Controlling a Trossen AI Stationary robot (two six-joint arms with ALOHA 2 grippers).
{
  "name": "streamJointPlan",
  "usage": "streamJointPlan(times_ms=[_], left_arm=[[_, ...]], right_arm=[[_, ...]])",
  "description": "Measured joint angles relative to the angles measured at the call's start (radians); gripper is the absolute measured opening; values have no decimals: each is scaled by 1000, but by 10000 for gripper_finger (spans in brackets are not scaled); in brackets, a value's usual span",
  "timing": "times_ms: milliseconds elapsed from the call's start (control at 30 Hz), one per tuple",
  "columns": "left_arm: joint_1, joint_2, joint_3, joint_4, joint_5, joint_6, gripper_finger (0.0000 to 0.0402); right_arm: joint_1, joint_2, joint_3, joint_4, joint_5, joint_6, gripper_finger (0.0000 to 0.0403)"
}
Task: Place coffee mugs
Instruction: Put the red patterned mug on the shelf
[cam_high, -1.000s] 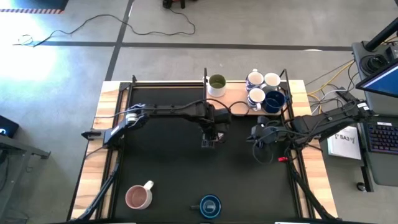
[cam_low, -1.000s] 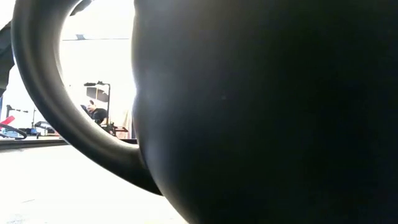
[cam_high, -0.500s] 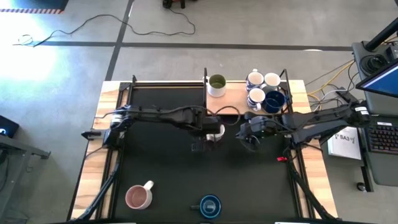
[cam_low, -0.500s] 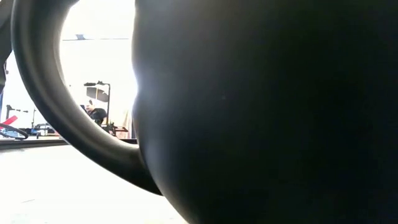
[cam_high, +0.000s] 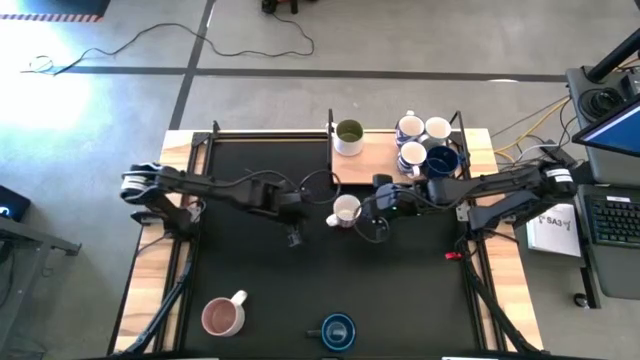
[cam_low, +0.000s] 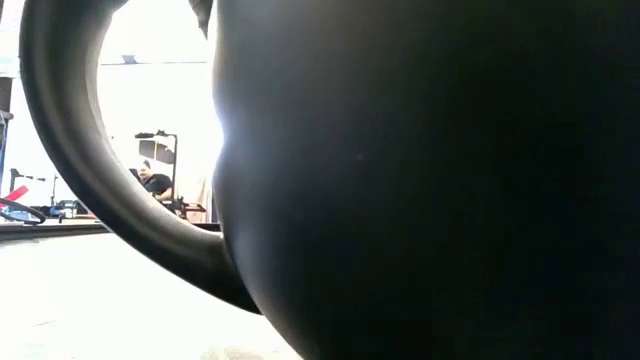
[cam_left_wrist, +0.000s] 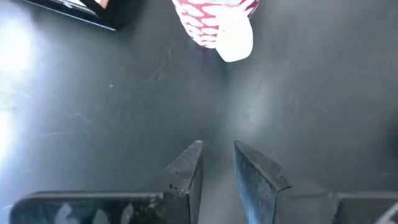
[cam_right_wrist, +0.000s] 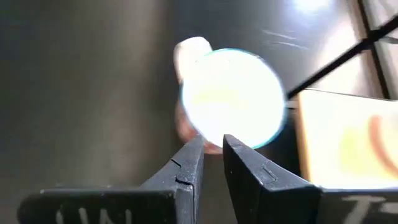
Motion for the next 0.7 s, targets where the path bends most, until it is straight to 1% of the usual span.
streamJointPlan(times_ms=[33,100,200,300,400,567,700], left_arm=[[-1,-18,-36,37,5,-18,71],[-1,-46,-98,92,13,-56,71],[-6,-71,-163,156,14,-63,71],[-17,-94,-201,215,14,-76,71],[-36,-110,-235,259,11,-112,71],[-54,-114,-250,274,-9,-117,71],[-62,-127,-251,235,-30,-119,71]], right_arm=[[0,16,18,-6,20,0,51],[-1,48,54,-27,22,0,44],[2,88,103,-57,20,15,31],[1,125,159,-125,-29,51,34],[1,165,211,-213,-84,66,54],[1,213,257,-242,-85,58,103],[-3,265,260,-243,-84,10,134]])
